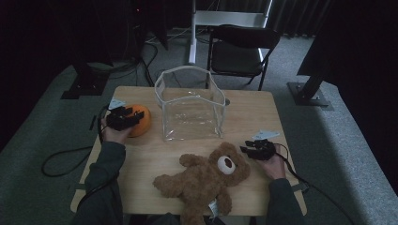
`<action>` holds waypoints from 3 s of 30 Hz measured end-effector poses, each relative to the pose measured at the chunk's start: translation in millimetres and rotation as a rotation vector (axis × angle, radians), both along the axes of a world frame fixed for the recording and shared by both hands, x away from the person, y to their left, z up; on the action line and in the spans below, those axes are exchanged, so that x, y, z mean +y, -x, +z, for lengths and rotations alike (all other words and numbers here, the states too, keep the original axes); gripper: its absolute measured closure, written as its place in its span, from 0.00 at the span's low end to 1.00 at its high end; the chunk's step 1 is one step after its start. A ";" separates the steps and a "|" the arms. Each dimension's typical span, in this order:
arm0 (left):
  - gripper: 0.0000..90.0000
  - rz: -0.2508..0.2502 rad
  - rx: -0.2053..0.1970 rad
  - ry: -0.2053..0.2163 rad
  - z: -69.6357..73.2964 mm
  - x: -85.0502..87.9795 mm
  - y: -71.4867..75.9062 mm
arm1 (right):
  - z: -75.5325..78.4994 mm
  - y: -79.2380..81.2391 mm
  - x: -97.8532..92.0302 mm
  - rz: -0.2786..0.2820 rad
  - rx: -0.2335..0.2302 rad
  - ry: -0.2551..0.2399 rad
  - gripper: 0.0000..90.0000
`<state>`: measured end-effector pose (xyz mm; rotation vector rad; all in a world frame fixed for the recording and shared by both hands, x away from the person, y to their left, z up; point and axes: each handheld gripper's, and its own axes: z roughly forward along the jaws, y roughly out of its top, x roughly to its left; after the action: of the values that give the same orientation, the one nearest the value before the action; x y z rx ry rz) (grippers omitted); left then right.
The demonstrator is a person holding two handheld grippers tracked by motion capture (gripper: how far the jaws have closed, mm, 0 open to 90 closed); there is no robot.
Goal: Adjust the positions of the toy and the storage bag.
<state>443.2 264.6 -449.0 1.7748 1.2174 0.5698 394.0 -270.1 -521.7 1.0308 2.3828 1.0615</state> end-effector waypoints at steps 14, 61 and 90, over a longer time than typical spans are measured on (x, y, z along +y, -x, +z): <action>0.43 -0.148 -0.026 0.040 4.4 -34.5 18.4 | 50.5 -24.4 28.2 0.035 -0.071 -0.136 0.79; 0.94 -0.318 -0.002 -0.097 8.8 -97.6 2.2 | 87.7 -24.1 52.0 0.069 -0.182 -0.201 0.95; 0.52 -0.719 0.126 -0.001 -2.0 -133.7 75.4 | 86.8 -23.7 50.0 0.065 -0.186 -0.205 0.94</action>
<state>367.8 130.9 -451.0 2.1019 0.5743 0.0378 417.7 -220.2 -434.9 0.8806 2.2063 1.3850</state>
